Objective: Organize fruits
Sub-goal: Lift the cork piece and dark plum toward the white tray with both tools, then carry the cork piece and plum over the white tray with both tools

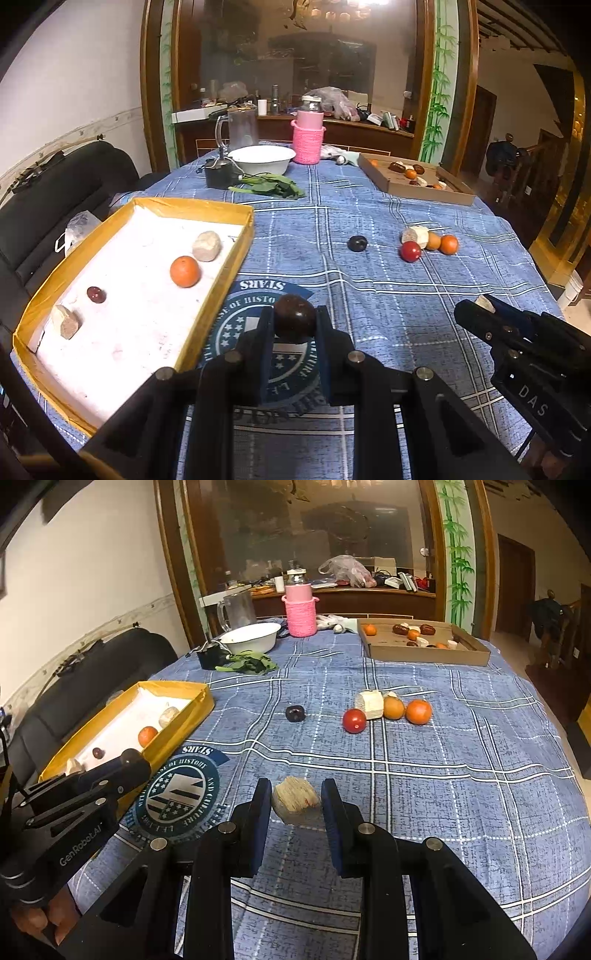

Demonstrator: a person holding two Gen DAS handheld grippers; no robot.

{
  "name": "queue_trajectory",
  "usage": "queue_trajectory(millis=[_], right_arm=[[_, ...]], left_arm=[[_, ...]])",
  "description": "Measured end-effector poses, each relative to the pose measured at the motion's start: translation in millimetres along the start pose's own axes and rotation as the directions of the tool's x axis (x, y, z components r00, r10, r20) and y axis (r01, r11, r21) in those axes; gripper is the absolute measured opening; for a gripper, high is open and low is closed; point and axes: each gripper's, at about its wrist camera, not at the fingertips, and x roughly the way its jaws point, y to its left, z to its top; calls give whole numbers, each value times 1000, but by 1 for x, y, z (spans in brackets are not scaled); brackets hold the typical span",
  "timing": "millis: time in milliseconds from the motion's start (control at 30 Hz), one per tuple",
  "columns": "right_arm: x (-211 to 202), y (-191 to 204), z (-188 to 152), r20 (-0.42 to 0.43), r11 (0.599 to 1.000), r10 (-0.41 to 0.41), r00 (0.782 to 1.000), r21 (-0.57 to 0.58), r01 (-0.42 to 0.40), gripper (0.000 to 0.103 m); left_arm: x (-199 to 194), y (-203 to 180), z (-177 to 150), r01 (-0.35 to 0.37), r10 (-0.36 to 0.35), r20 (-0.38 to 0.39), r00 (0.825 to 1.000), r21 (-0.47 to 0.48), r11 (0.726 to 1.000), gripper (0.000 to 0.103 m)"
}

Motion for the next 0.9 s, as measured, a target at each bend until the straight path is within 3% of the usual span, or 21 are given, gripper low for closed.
queue_trajectory(millis=[500, 900], right_arm=[[16, 41, 12, -16, 997, 54, 998, -61, -55, 27], [37, 110, 32, -31, 974, 167, 985, -151, -170, 26]], left_arm=[[3, 47, 3, -69, 69, -9, 998, -61, 996, 23], [3, 133, 9, -205, 205, -15, 979, -173, 963, 23]])
